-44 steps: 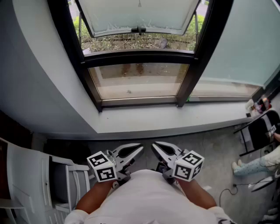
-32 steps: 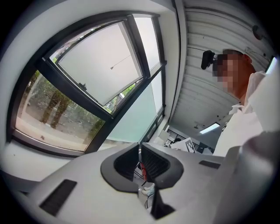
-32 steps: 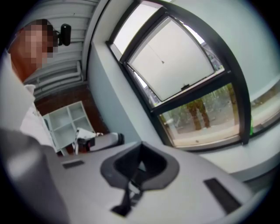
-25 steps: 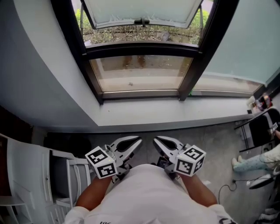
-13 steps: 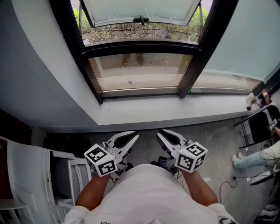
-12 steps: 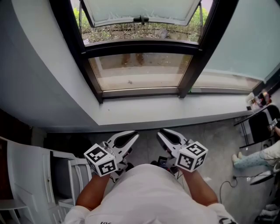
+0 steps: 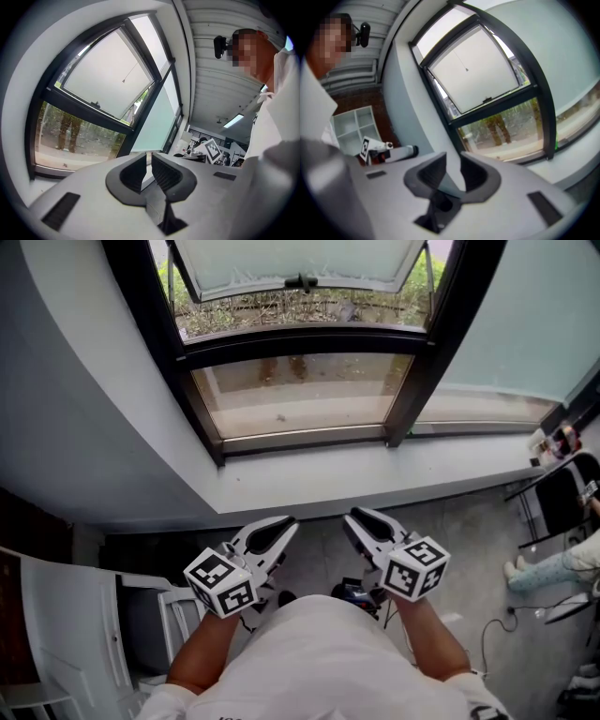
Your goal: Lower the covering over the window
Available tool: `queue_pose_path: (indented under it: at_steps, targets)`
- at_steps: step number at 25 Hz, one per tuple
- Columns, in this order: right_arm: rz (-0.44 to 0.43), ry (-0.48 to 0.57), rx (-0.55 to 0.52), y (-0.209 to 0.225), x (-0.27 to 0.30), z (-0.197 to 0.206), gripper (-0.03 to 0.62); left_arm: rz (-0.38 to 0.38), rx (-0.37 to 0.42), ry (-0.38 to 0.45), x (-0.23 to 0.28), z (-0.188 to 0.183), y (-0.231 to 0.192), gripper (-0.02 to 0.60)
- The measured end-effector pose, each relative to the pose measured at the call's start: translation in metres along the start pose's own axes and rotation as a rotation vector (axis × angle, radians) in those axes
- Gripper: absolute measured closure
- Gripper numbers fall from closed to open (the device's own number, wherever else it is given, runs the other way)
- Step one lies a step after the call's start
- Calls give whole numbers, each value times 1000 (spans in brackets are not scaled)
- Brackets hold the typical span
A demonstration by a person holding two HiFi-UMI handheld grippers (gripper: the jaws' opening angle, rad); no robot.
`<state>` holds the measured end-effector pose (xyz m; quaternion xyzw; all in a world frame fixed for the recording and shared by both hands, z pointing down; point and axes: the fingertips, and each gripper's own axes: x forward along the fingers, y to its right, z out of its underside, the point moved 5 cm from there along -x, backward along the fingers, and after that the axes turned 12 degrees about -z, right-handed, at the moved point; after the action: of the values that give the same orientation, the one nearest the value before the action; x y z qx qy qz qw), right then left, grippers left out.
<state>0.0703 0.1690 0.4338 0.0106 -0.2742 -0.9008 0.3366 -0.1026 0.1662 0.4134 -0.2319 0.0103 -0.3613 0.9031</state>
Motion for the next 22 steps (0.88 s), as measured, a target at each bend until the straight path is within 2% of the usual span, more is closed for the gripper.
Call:
queue_pose_path:
  at_steps: [14, 22]
  targets:
    - [45, 39, 17, -6, 27, 5, 507, 31, 7, -21, -15, -5, -30, 545]
    - [51, 24, 26, 11, 37, 1, 507, 35, -9, -32, -1, -3, -41, 545]
